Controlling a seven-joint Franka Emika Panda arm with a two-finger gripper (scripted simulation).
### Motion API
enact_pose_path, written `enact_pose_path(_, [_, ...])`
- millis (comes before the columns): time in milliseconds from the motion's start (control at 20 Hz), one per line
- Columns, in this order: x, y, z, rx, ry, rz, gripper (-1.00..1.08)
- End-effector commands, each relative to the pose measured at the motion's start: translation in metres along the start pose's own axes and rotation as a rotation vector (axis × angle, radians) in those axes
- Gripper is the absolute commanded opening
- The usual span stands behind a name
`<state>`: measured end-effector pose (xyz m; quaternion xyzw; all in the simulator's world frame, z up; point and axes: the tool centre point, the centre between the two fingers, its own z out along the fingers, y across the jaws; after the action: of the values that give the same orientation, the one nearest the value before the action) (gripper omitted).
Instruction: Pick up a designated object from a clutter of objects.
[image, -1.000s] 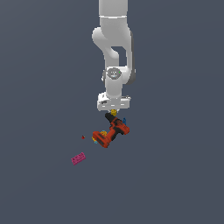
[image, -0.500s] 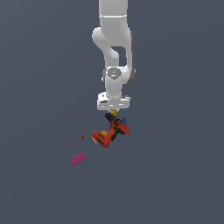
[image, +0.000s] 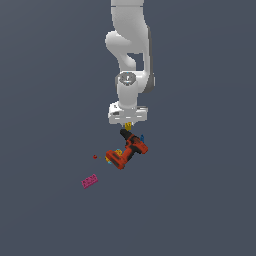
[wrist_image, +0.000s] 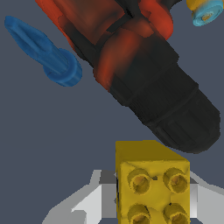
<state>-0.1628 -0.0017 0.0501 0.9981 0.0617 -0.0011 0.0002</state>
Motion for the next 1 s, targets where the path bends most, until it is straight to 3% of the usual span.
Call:
enact_pose_path(0, [0.003, 0.006, -0.013, 0.0, 0.002, 0.001, -1.0])
enact_pose_path(950, [0.027, 0.063, -0.151, 0.002, 0.003, 0.001, -1.0])
